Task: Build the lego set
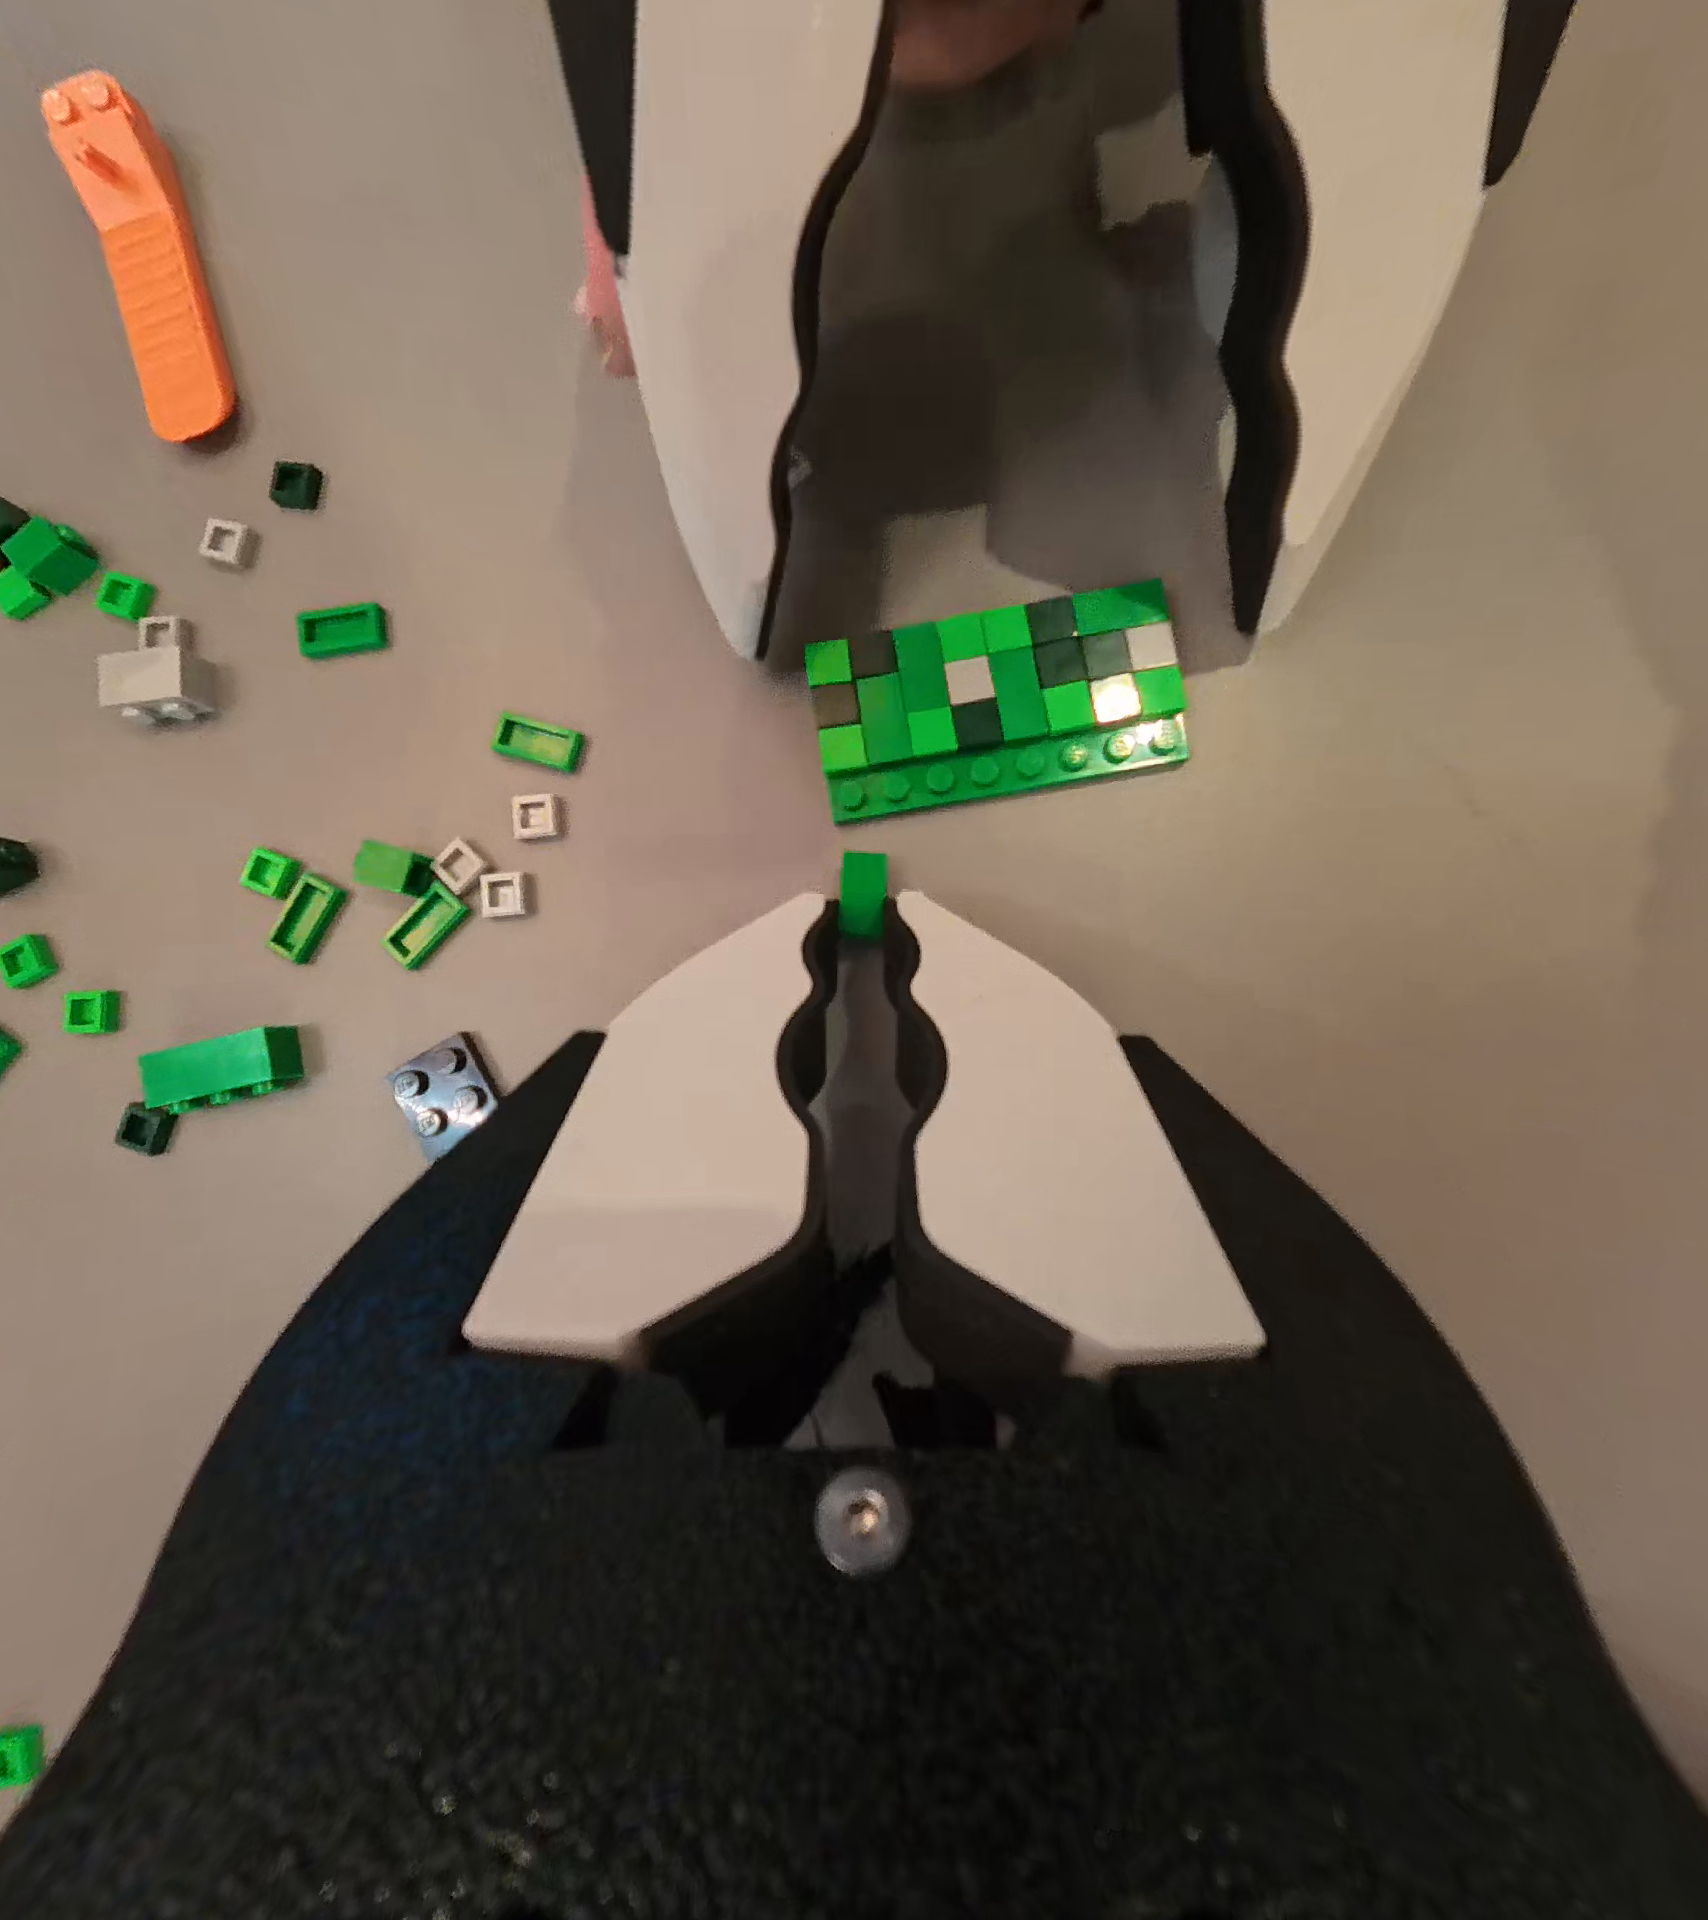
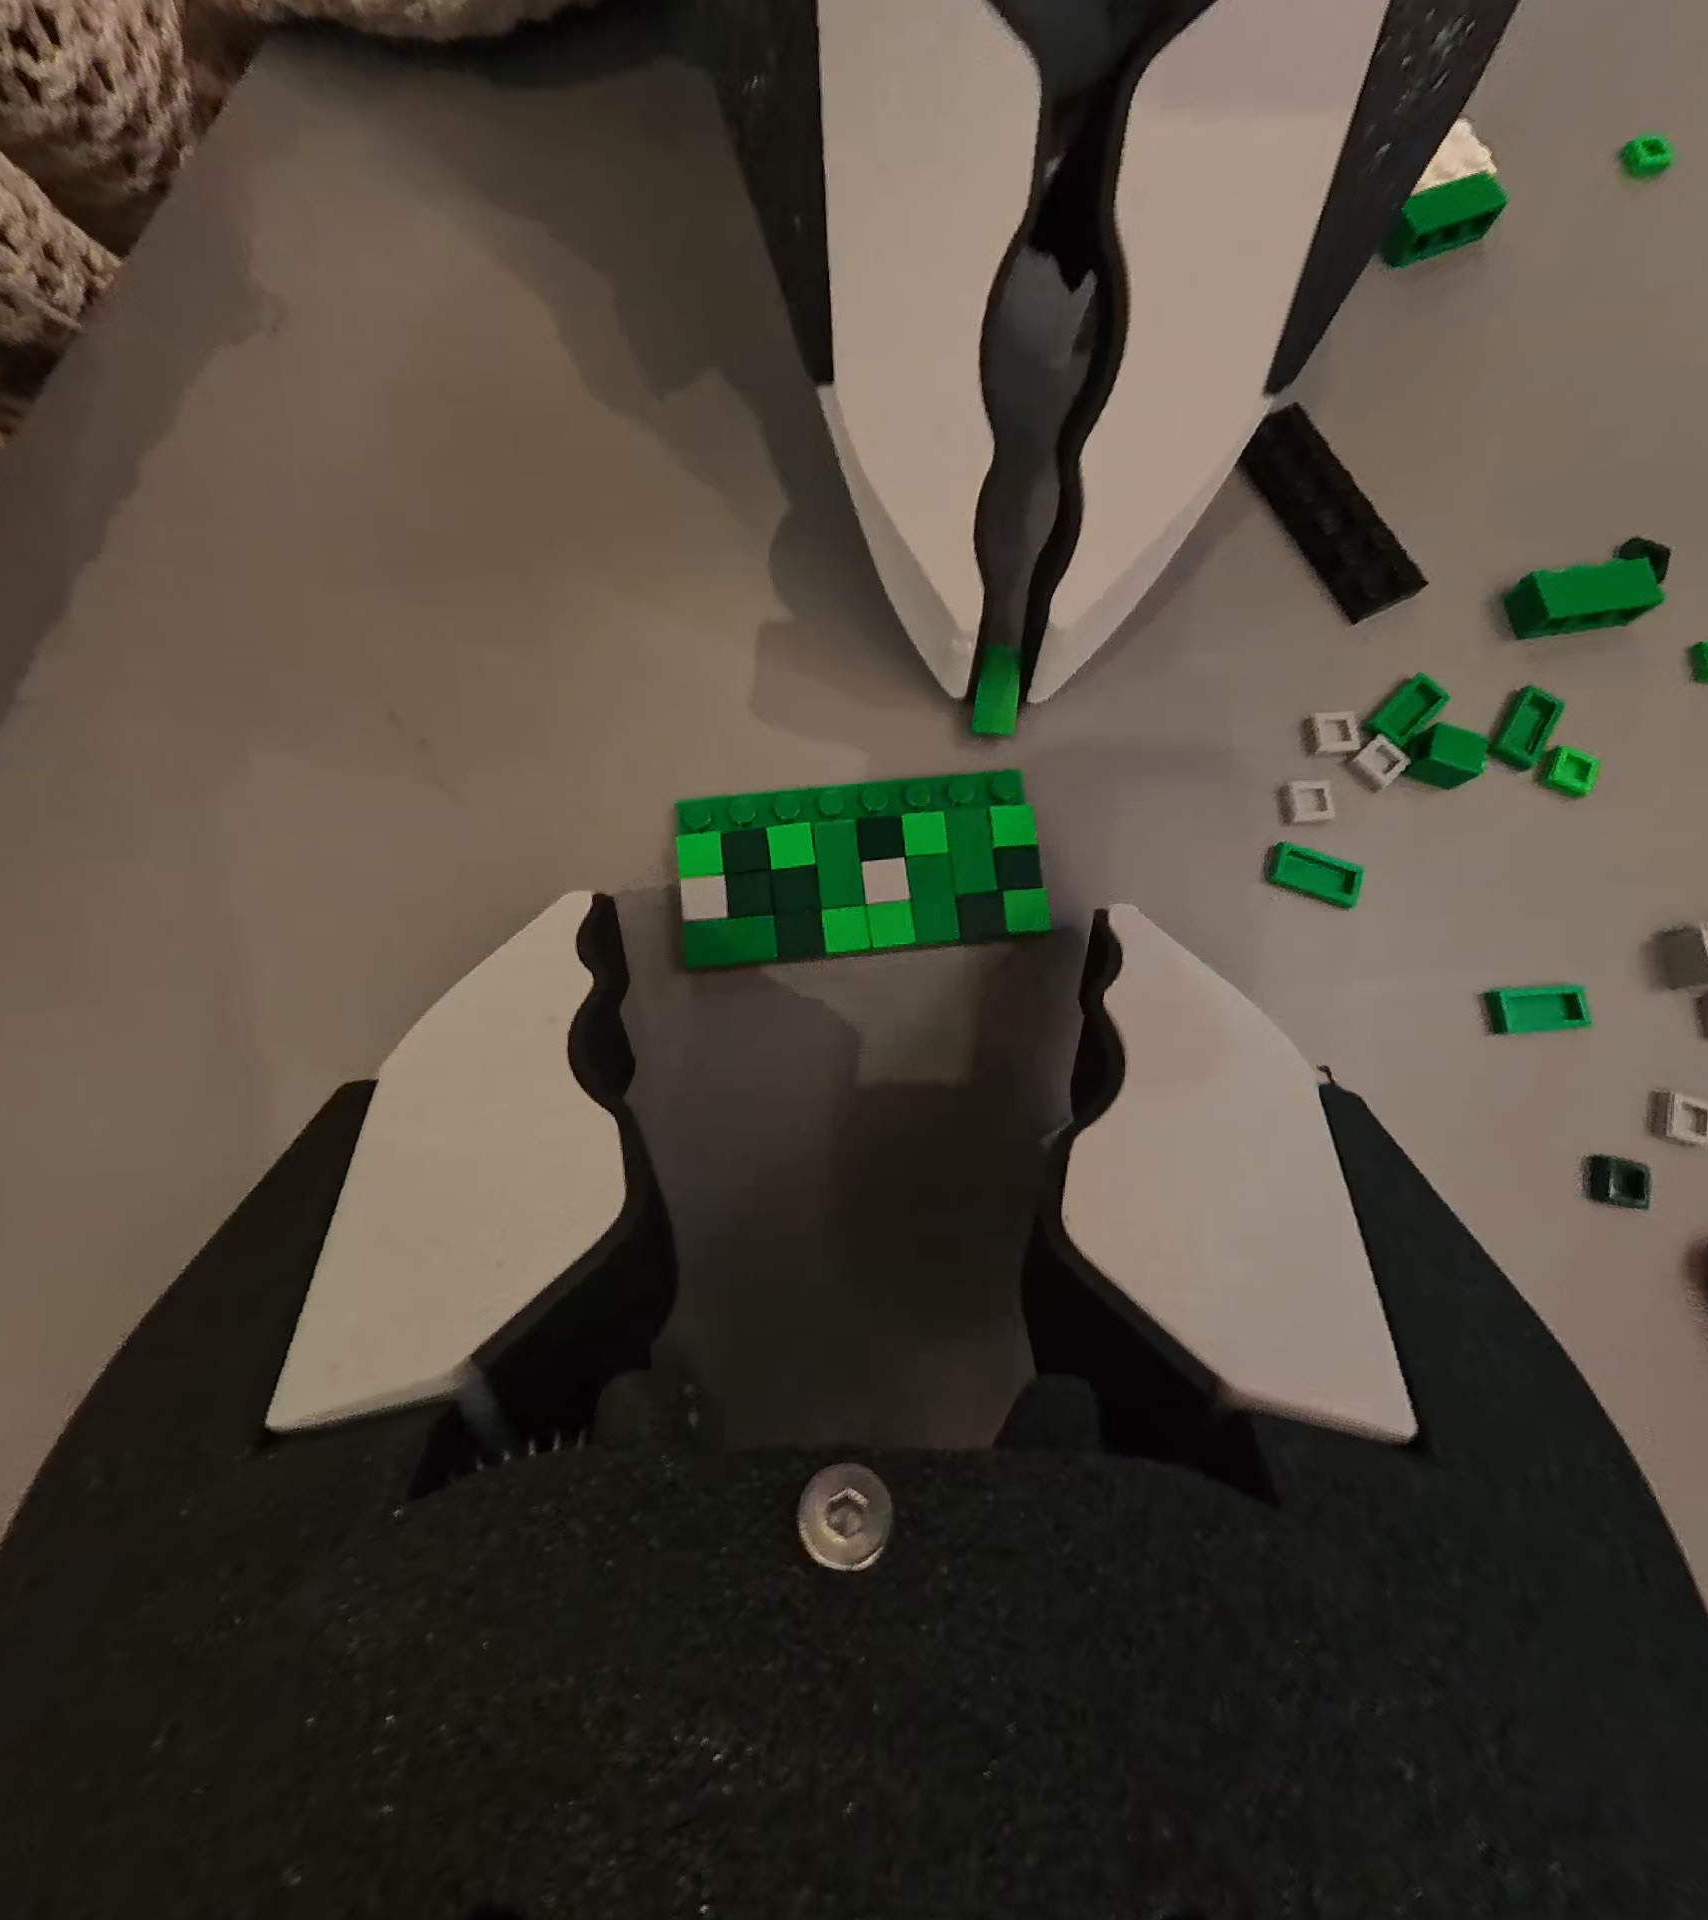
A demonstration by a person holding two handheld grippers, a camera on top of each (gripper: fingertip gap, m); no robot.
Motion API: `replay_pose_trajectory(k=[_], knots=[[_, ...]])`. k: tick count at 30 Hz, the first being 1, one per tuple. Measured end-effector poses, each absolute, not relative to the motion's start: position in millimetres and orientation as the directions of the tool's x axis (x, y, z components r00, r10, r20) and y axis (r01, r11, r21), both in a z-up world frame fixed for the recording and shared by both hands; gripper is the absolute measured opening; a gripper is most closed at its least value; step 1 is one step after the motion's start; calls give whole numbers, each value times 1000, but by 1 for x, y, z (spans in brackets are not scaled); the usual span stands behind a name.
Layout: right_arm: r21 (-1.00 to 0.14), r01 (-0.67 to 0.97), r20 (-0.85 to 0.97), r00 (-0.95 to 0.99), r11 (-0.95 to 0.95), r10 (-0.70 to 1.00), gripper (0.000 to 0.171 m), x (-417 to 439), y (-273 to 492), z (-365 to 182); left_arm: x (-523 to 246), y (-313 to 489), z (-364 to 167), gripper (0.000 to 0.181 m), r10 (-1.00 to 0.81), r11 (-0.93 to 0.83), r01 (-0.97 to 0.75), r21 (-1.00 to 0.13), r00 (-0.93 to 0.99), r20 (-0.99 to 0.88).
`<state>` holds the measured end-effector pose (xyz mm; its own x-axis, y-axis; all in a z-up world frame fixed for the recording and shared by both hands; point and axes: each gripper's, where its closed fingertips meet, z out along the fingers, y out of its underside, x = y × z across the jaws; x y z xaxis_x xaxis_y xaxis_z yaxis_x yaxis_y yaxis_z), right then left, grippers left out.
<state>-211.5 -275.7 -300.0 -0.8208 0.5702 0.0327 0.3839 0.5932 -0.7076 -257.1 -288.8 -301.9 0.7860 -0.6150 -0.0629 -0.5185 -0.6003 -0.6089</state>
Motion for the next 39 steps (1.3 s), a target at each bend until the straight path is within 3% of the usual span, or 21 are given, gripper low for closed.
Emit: replay_pose_trajectory(k=[8,15,21,24,31,39], knots=[[-715,396,44,-798,577,602,81,-207,-274,-295,-266,-294,-302,9,-602,-620,-532,-577,794,-85],[-751,432,6,-752,500,659,76,-204,-271,-287,-261,-298,-299,59,-622,-607,-536,-586,780,-70],[-790,474,-58,-690,389,722,72,-196,-268,-280,-247,-300,-301,69,-649,-599,-562,-571,758,-65],[-791,468,-40,-683,394,730,70,-194,-267,-281,-253,-300,-301,65,-642,-601,-567,-563,762,-82],[-783,468,-34,-690,410,723,66,-196,-269,-283,-260,-295,-299,35,-672,-529,-611,-589,726,-149],[-800,474,-77,-691,369,719,65,-202,-273,-276,-266,-289,-301,14,-664,-539,-547,-640,744,-76]])
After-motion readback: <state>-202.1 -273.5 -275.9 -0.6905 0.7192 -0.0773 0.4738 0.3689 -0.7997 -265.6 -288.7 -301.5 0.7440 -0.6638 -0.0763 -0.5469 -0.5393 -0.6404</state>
